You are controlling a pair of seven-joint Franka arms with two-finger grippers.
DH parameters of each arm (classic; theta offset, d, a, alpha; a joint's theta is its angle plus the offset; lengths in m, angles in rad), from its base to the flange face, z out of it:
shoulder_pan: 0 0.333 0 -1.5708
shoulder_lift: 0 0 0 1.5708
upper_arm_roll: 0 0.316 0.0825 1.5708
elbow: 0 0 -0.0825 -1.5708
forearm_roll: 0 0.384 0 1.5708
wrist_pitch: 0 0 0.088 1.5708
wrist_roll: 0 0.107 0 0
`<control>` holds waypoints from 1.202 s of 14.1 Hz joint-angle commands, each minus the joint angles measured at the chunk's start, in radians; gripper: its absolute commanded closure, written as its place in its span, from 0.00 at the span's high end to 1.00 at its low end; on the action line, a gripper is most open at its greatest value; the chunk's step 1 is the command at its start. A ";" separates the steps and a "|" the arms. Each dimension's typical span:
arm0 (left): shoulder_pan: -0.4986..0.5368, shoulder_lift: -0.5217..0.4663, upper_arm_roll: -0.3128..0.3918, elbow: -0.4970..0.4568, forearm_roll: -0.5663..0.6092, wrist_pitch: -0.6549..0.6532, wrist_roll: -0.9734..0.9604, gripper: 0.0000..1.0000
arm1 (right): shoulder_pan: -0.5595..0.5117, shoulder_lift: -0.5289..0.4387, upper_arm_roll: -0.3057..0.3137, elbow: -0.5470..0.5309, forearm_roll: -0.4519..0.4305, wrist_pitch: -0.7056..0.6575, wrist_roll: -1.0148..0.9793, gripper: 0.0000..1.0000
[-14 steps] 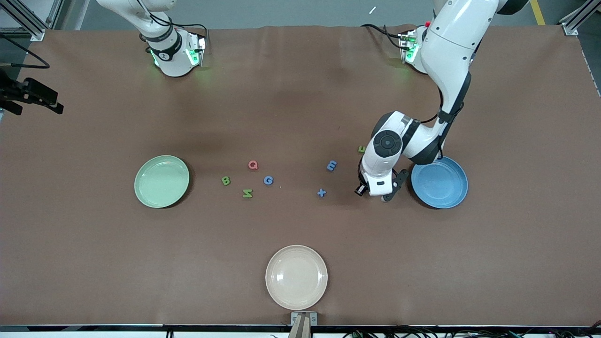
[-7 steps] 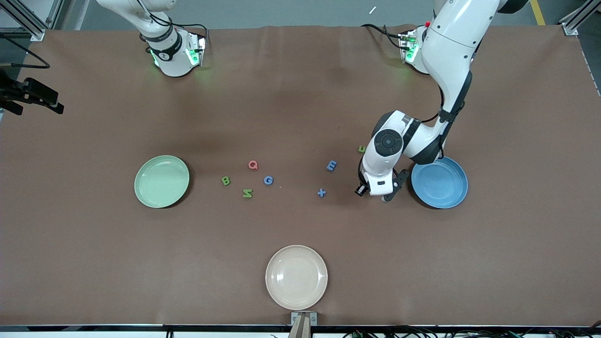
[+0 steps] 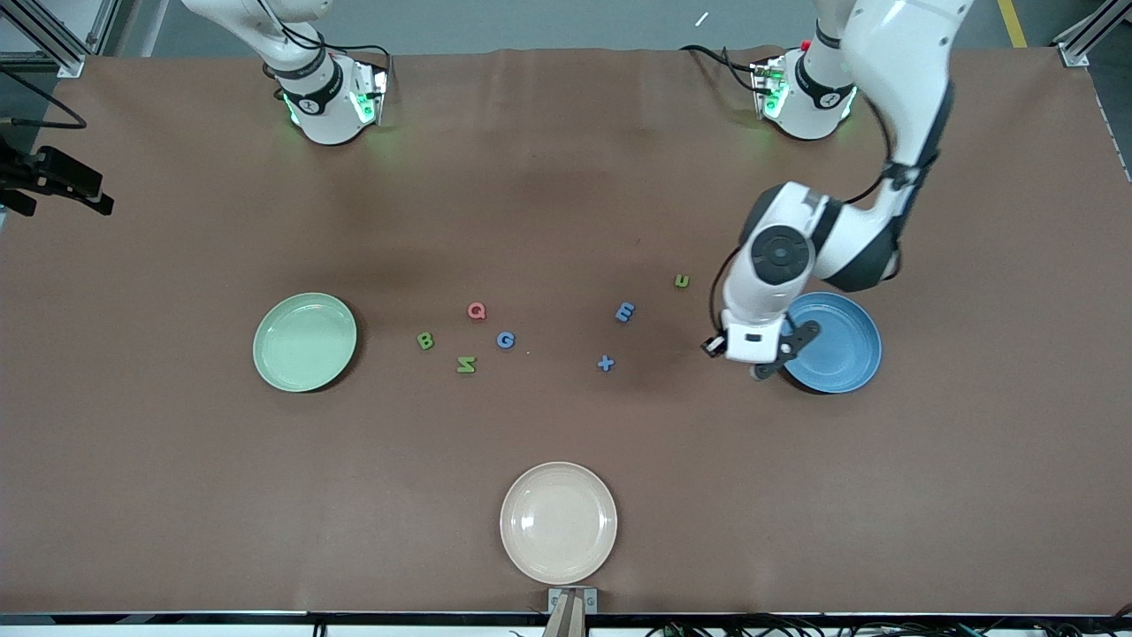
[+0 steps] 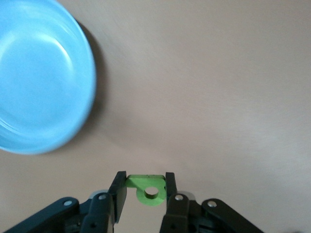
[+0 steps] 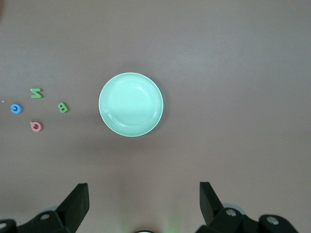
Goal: Sort upper and lower case letters into plates
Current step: 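Carry the green letter into the blue plate and open the left gripper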
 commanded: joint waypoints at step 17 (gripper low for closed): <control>0.480 -0.021 -0.092 -0.351 0.234 0.321 0.826 0.15 | 0.277 0.242 0.018 -0.121 0.114 0.308 0.531 1.00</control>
